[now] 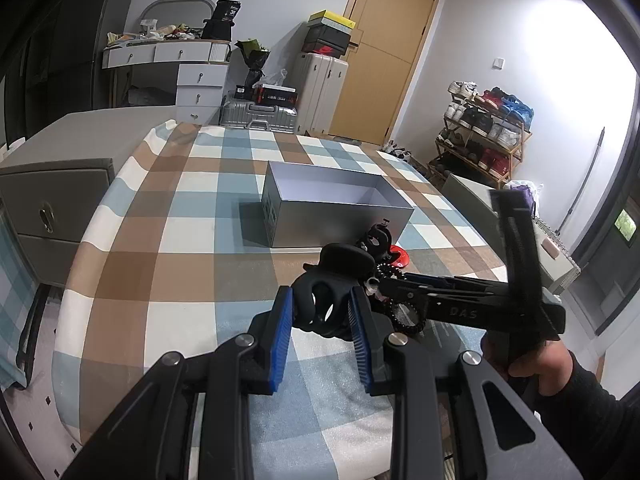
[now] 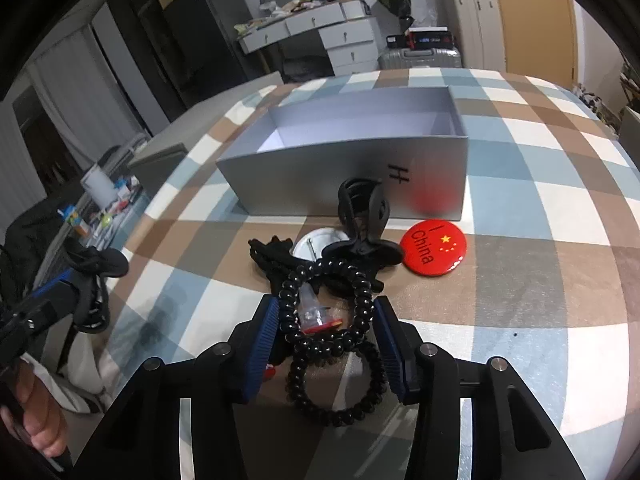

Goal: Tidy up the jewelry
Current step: 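Carry the clip and hair tie into the silver box and open both tools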

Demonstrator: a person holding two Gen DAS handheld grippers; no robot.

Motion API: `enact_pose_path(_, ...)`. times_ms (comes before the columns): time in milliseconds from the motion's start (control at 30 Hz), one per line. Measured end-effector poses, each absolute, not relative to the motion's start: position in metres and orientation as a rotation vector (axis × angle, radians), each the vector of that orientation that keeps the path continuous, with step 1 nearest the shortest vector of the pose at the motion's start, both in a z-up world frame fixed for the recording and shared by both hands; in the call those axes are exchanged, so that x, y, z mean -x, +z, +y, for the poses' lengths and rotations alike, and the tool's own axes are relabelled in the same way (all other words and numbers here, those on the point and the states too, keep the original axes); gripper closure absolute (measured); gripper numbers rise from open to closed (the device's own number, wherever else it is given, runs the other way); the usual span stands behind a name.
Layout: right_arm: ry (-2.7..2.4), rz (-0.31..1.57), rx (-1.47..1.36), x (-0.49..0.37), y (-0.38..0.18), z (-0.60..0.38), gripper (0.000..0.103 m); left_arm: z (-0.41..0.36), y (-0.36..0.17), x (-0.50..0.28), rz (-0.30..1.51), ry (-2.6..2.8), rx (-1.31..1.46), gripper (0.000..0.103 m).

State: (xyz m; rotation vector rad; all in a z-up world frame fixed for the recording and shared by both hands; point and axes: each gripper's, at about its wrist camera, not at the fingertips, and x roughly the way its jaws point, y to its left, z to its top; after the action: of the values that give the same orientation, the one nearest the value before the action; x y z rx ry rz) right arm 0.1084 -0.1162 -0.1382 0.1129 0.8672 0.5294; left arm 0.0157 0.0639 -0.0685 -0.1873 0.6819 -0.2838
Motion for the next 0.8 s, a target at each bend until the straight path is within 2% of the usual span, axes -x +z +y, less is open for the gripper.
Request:
enact_pose_path(300,0.591,0.796,-0.218,-0.092,-0.122,-0.136,0.056,0.064,-0.065,-0.021,0.687,-0.291,0.2,0.081)
enact_pose_path(467,0.625,0.727,-0.234,-0.091,-0.094,-0.141,0.056,0.059,-0.054,-0.04,0.675,-0.312,0.196,0.081)
enact_pose_path(800,0.705,0.646,-0.286,-0.142,-0.044,-0.15,0.056,0.051,-0.033,-0.102,0.631,-0.328,0.165,0.081)
